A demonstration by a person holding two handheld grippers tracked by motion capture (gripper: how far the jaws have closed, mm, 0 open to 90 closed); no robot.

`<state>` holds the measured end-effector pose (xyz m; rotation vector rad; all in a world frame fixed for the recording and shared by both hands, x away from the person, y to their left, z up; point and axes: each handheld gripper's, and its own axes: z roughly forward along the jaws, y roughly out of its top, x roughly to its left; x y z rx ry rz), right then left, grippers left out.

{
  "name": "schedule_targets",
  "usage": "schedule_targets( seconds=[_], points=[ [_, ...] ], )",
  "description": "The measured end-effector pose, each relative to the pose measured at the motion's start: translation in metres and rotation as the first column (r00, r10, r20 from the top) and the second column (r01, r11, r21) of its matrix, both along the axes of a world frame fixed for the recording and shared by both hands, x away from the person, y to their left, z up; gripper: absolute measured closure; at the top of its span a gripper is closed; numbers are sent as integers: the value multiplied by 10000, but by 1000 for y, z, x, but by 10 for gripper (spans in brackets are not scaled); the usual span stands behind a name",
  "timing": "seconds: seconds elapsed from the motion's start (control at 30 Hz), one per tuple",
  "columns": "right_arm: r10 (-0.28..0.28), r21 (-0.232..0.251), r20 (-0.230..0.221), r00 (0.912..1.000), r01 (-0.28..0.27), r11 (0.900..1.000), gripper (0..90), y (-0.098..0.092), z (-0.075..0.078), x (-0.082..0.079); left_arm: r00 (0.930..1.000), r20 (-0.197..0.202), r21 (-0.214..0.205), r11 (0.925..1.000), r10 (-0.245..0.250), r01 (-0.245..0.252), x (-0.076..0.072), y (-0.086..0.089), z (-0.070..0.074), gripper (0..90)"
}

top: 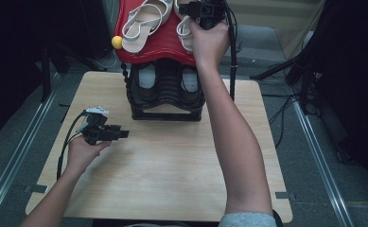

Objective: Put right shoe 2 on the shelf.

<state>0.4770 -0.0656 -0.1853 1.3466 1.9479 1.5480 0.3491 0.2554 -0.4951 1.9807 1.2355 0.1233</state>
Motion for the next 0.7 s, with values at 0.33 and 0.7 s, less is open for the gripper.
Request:
schedule_targets(
  seconds=[0.33, 0.7],
  points=[
    [185, -167, 273, 9995, -180, 9997, 706, -6, 10, -2, 10000, -7, -40, 10000, 24, -24, 0, 0, 0, 461],
    [605, -162, 375, 9975, -599, 9981, 520, -22, 13, -4, 10000, -12, -4, 10000, 36, -36, 0, 0, 0, 460]
  ],
)
